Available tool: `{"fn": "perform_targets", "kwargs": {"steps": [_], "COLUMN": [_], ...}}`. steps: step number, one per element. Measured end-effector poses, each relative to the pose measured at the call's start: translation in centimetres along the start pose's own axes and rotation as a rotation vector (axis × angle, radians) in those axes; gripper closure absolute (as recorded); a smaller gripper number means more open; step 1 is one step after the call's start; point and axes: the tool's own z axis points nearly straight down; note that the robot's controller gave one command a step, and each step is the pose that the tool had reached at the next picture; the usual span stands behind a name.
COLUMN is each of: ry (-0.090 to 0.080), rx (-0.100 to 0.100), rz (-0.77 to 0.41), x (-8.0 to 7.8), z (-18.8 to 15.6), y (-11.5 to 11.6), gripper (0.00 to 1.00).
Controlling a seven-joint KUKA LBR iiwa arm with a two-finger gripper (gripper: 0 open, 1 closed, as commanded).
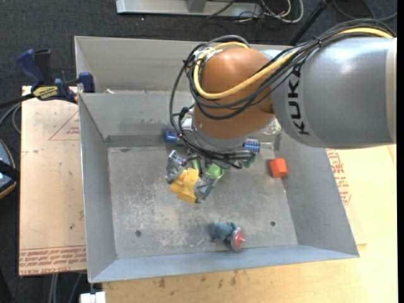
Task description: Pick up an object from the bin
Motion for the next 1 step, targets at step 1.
{"fn": "perform_targets", "kwargs": {"steps": [1], "ry": [0.004], "rx": [-0.002], "rz": [-0.385], "x": [-4.97], "z": [-9.88], "y": [-0.87], "gripper": [1.0]}}
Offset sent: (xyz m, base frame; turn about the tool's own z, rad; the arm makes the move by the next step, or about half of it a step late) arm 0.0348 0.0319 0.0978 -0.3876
